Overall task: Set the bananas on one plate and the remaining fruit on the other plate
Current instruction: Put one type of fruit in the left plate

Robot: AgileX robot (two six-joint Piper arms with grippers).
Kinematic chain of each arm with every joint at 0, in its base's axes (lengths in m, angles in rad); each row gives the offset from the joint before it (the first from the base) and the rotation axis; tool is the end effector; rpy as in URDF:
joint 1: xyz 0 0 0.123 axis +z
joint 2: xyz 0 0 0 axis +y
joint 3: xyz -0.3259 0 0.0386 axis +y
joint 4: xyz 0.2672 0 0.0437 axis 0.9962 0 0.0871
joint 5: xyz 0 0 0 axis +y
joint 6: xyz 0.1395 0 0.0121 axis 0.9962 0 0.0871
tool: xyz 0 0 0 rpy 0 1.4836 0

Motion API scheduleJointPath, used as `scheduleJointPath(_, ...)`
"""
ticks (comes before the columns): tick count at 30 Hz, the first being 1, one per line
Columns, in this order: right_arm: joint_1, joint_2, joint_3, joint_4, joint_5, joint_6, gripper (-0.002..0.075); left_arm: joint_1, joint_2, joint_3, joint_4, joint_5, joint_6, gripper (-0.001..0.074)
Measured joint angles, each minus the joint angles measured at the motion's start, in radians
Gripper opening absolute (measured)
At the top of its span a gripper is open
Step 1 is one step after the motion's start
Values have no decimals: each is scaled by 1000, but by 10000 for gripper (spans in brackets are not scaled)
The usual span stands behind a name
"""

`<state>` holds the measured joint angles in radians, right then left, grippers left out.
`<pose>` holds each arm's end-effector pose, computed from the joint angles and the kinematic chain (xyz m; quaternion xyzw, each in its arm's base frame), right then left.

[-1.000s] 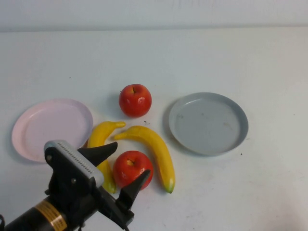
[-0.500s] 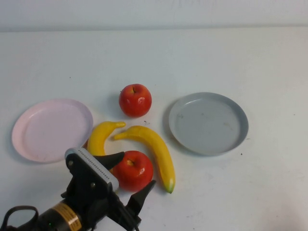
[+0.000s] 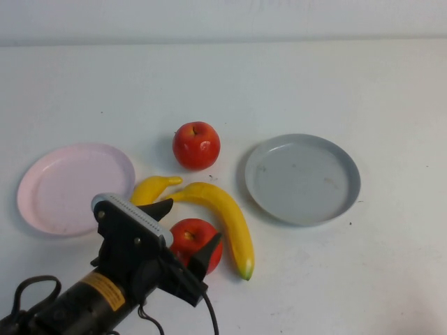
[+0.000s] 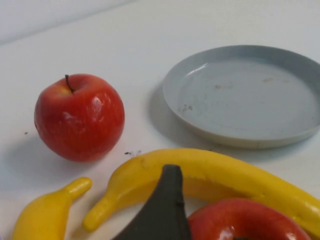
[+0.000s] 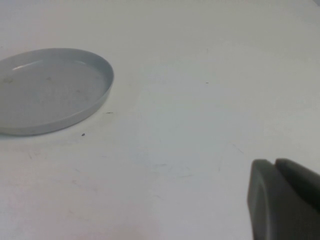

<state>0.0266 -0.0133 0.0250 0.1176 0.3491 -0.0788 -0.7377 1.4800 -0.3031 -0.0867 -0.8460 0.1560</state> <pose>0.0759 0.0077 0.1602 -0.0101 0.7961 0.0336 0.6041 0.2187 -0.1865 0.1870 0.3017 0.7282 -0.1689 0.5917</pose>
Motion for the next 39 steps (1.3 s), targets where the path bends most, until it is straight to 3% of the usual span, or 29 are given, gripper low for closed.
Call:
scheduleJointPath(33,0,0,0,0,0,0,-17,17,170,-65,-2,18,-58,667)
scheduleJointPath(37,0,0,0,0,0,0,-17,17,170,-65,-2,18,-58,583)
scheduleJointPath(39,0,0,0,0,0,0,-17,17,170,-65,-2,18,-58,575)
